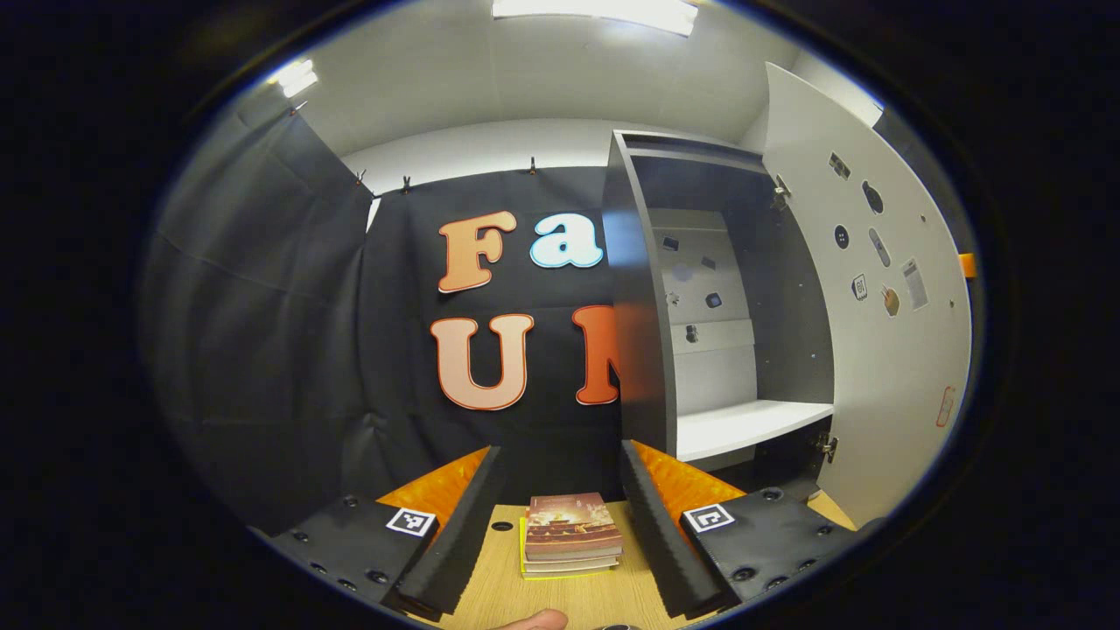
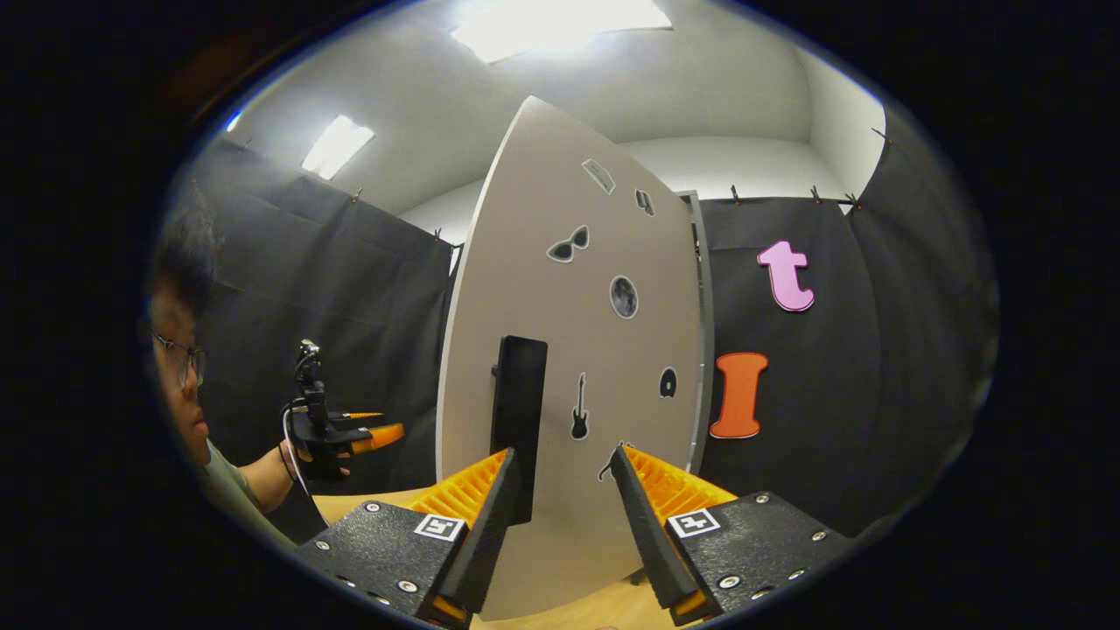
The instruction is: Open the cabinet door with the right hand, grasp the bottle in the cabinet with the left hand and place it on the coaster, then close the cabinet door with the right hand.
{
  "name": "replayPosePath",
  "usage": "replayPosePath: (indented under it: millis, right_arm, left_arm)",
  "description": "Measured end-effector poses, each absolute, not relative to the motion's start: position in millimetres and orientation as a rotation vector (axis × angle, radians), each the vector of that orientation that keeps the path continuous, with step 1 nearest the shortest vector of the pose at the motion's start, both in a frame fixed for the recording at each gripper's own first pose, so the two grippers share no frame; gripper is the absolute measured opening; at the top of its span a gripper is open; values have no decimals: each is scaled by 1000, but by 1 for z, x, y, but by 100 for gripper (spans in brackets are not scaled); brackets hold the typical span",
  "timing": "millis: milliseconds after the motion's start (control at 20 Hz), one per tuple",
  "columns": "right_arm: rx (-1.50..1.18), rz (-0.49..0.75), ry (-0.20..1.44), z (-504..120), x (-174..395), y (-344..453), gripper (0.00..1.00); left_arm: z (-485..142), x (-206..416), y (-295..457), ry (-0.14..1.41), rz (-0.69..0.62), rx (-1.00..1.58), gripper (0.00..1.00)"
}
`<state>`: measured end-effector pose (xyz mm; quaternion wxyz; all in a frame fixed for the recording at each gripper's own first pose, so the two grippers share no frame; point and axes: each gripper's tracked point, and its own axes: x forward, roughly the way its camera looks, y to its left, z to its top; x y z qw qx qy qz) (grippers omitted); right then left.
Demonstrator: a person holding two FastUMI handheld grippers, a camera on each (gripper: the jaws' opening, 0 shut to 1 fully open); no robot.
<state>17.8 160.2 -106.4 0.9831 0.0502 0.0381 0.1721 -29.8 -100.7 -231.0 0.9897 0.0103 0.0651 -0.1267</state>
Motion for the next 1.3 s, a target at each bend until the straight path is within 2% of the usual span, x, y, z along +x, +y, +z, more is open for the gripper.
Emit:
replayPosePath:
  millis: [200,250,300,350,400,450,500,600,700,850,950,1000,1100,1150,1250,1300]
  right_arm:
    - [132,371,72,-115,31,198,71]
    - [127,386,69,-117,35,210,77]
    - [124,400,68,-120,42,223,72]
    - [126,413,71,-123,48,235,77]
    - [133,426,78,-127,52,246,72]
    - [137,431,87,-131,57,256,74]
    - [129,427,91,-134,61,258,78]
    - [111,396,99,-138,69,256,74]
    - [127,390,118,-143,71,258,78]
    - [155,406,150,-146,71,256,75]
    - [145,406,161,-145,70,259,78]
    - [135,404,167,-148,72,263,75]
    - [110,388,176,-150,82,270,78]
    - [103,377,183,-152,88,274,75]
    - [107,364,195,-158,101,279,78]
    - [116,357,198,-158,104,279,76]
  left_arm:
    - [-224,-26,-101,127,-239,15,88]
    - [-222,-24,-102,121,-237,15,88]
    - [-218,-26,-102,114,-238,16,87]
    - [-216,-26,-102,111,-235,17,88]
    - [-214,-26,-102,110,-239,11,88]
    - [-213,-27,-104,112,-244,0,87]
    - [-215,-27,-105,117,-253,-9,88]
    - [-212,-27,-103,122,-258,-18,88]
    - [-210,-28,-101,116,-249,-13,88]
    - [-206,-28,-105,140,-275,-71,88]
    - [-204,-29,-104,169,-287,-117,88]
    - [-203,-28,-102,180,-281,-134,89]
    - [-198,-19,-87,182,-250,-145,88]
    - [-195,-14,-81,180,-238,-140,89]
    - [-192,-5,-79,179,-224,-133,95]
    - [-193,-4,-76,181,-220,-130,99]
